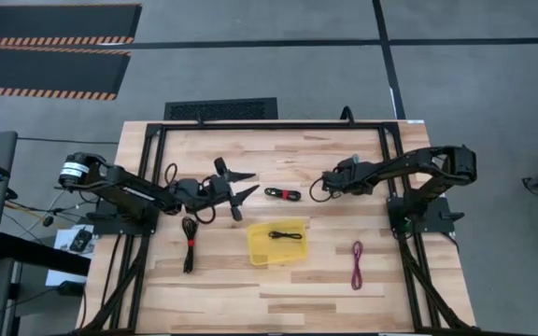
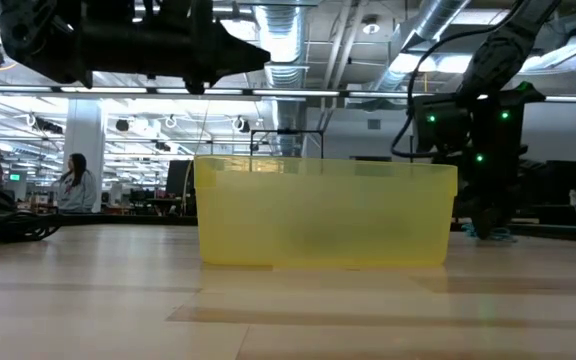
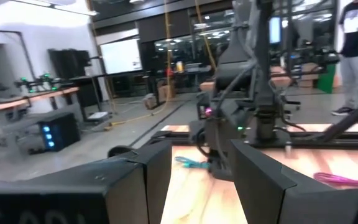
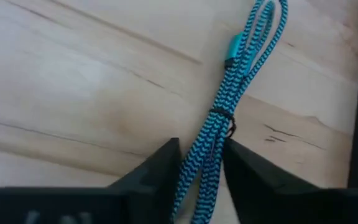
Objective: Pick and place USB-C Cables
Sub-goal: Put the blue charger cable into the yellow bin
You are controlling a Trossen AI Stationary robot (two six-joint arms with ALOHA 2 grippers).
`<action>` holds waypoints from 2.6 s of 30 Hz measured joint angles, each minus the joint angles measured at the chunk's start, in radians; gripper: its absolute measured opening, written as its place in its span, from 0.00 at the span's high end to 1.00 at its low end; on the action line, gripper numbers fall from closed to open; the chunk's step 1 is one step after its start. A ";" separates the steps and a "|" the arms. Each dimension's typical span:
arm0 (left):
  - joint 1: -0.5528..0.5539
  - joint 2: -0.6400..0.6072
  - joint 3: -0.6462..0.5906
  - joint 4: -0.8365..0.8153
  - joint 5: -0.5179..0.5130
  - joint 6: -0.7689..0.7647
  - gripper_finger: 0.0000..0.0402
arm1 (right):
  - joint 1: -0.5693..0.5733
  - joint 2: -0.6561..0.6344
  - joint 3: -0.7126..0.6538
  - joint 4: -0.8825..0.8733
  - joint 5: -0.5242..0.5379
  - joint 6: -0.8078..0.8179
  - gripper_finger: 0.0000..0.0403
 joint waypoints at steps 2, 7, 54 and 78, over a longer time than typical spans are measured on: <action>0.000 0.000 0.000 -0.005 0.004 0.004 0.62 | 0.000 0.002 -0.002 0.018 0.001 -0.045 0.75; 0.012 0.000 0.000 0.000 0.025 -0.012 0.62 | 0.002 -0.001 -0.006 0.097 0.026 -0.226 0.96; 0.012 0.241 0.238 -0.056 0.413 -0.048 0.63 | 0.697 -0.158 0.034 1.217 0.229 -0.964 0.97; 0.011 0.241 0.238 -0.030 0.536 -0.098 0.64 | 0.659 -0.159 0.034 1.246 0.186 -0.973 0.97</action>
